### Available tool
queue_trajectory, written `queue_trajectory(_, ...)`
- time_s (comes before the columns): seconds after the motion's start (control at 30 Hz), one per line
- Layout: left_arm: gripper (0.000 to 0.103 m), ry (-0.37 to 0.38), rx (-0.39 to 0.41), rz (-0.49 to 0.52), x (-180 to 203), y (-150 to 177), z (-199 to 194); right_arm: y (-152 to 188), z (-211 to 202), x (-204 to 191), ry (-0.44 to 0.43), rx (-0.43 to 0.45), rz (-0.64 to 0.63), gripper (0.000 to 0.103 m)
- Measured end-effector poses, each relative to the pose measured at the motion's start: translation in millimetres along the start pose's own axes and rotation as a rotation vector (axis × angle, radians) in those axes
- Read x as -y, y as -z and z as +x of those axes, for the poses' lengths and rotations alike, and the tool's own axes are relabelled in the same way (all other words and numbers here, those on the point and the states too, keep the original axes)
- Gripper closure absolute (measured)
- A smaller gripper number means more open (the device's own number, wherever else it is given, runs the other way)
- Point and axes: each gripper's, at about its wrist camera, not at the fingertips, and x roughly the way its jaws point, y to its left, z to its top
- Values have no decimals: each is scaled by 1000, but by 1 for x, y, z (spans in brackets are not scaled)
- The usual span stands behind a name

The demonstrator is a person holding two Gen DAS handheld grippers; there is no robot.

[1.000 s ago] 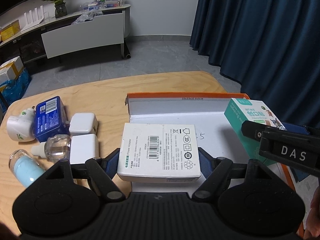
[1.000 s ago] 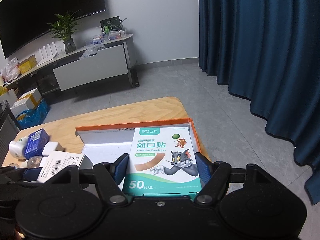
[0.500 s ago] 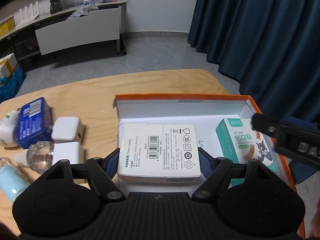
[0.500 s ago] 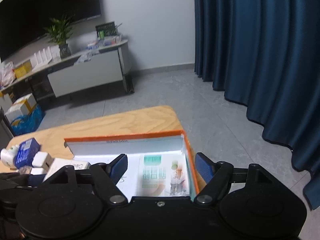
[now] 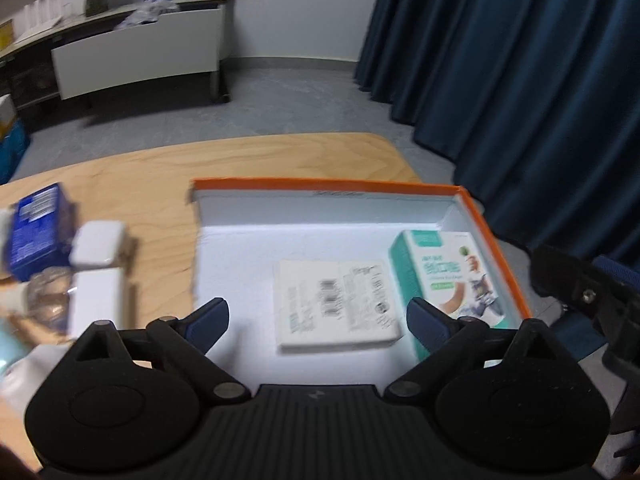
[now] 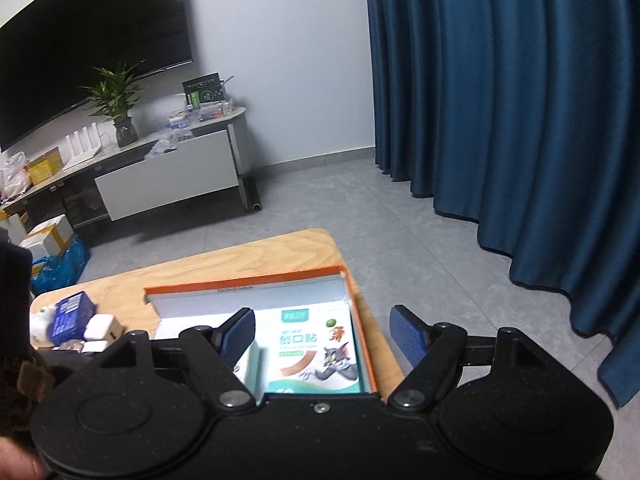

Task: Organize rigid objects
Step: 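Lift both open tools out of the tray back toward the table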

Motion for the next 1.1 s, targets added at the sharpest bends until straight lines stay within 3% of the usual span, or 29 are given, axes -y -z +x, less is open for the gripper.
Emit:
queue_trajectory(0.37, 3, -113, 3, -19, -32, 26, -47, 18, -19, -24, -62, -64, 1, 14)
queue_trajectory(1.1, 3, -200, 53, -103, -88, 62, -103, 45, -41, -96, -208, -130, -91, 14)
